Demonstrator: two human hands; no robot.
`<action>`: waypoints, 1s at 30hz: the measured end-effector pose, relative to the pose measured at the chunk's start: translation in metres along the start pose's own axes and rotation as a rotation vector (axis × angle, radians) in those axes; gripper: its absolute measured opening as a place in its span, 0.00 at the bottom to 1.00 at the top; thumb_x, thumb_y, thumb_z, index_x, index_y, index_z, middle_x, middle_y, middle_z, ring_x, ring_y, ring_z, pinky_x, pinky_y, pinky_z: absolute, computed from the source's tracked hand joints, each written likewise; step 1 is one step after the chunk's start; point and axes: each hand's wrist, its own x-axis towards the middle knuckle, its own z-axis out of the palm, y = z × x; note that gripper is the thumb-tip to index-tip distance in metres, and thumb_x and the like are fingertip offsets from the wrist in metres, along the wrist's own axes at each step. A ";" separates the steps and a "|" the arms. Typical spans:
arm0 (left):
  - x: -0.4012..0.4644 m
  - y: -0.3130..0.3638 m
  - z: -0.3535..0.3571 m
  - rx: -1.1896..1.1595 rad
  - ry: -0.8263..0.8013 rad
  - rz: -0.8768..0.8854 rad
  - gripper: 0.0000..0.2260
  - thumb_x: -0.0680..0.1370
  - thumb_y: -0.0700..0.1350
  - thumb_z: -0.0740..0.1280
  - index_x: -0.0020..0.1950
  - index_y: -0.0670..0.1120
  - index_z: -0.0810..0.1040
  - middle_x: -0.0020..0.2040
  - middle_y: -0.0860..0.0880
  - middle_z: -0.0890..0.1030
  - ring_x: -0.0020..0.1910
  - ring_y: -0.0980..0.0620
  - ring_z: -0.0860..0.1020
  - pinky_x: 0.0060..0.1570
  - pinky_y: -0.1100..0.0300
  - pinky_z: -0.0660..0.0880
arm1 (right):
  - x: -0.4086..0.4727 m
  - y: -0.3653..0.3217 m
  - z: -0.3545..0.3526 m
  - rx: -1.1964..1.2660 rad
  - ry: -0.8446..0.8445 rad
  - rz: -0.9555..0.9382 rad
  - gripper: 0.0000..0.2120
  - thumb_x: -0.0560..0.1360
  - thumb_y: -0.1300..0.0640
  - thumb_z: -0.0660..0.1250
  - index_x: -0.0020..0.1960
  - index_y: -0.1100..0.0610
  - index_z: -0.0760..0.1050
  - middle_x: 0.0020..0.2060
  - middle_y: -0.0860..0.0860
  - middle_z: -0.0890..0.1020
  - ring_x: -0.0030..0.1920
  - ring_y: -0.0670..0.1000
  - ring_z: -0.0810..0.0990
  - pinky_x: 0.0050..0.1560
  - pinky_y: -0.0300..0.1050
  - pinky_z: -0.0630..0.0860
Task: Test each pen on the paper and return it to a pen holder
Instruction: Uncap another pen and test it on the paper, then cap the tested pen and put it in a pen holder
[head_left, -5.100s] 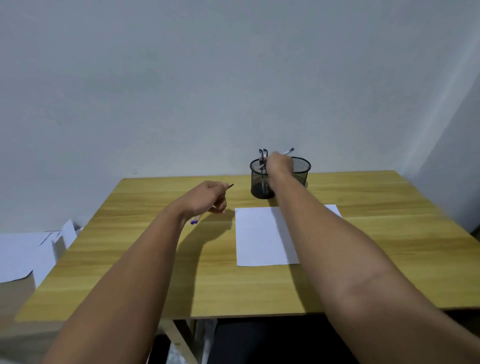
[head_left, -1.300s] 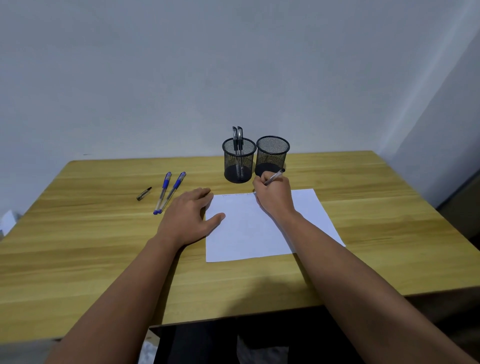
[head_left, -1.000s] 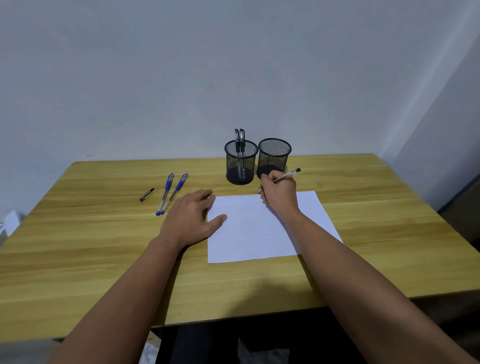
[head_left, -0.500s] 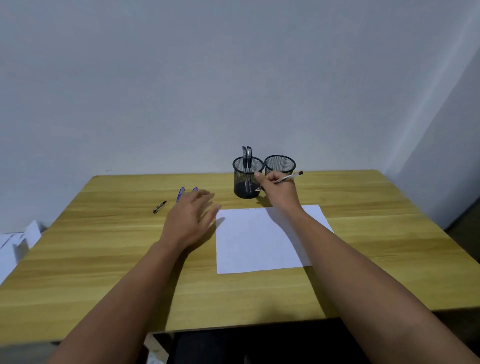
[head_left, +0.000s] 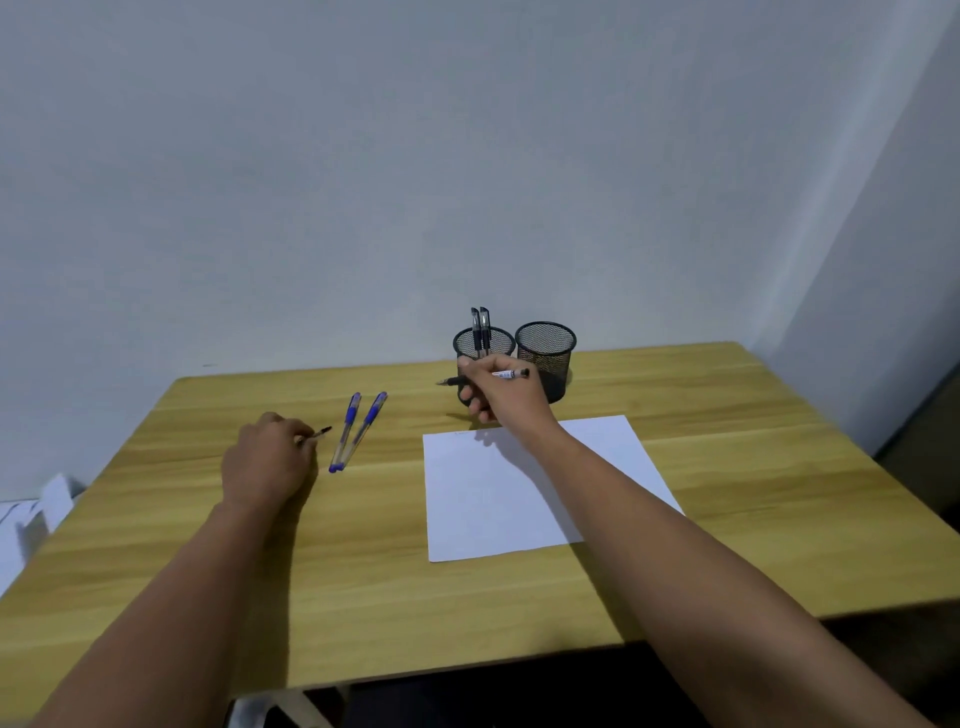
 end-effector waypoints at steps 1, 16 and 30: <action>0.000 0.000 -0.001 -0.012 -0.007 -0.005 0.09 0.81 0.51 0.67 0.57 0.52 0.85 0.55 0.46 0.79 0.54 0.41 0.77 0.44 0.49 0.77 | -0.001 -0.001 0.000 0.001 -0.016 0.021 0.10 0.83 0.53 0.72 0.47 0.59 0.81 0.33 0.53 0.85 0.25 0.46 0.76 0.25 0.37 0.73; 0.002 0.075 -0.046 -0.659 -0.095 0.162 0.06 0.83 0.45 0.66 0.54 0.52 0.82 0.49 0.53 0.84 0.45 0.49 0.82 0.47 0.53 0.78 | -0.005 -0.013 -0.002 -0.089 -0.148 -0.091 0.02 0.79 0.62 0.76 0.48 0.60 0.84 0.41 0.54 0.88 0.28 0.46 0.80 0.27 0.37 0.71; -0.009 0.114 -0.057 -0.724 -0.193 0.257 0.06 0.81 0.42 0.69 0.50 0.50 0.85 0.46 0.48 0.84 0.45 0.45 0.82 0.44 0.56 0.76 | -0.018 -0.017 -0.024 -0.147 -0.140 -0.084 0.01 0.79 0.62 0.75 0.49 0.59 0.84 0.37 0.49 0.88 0.28 0.43 0.79 0.28 0.36 0.70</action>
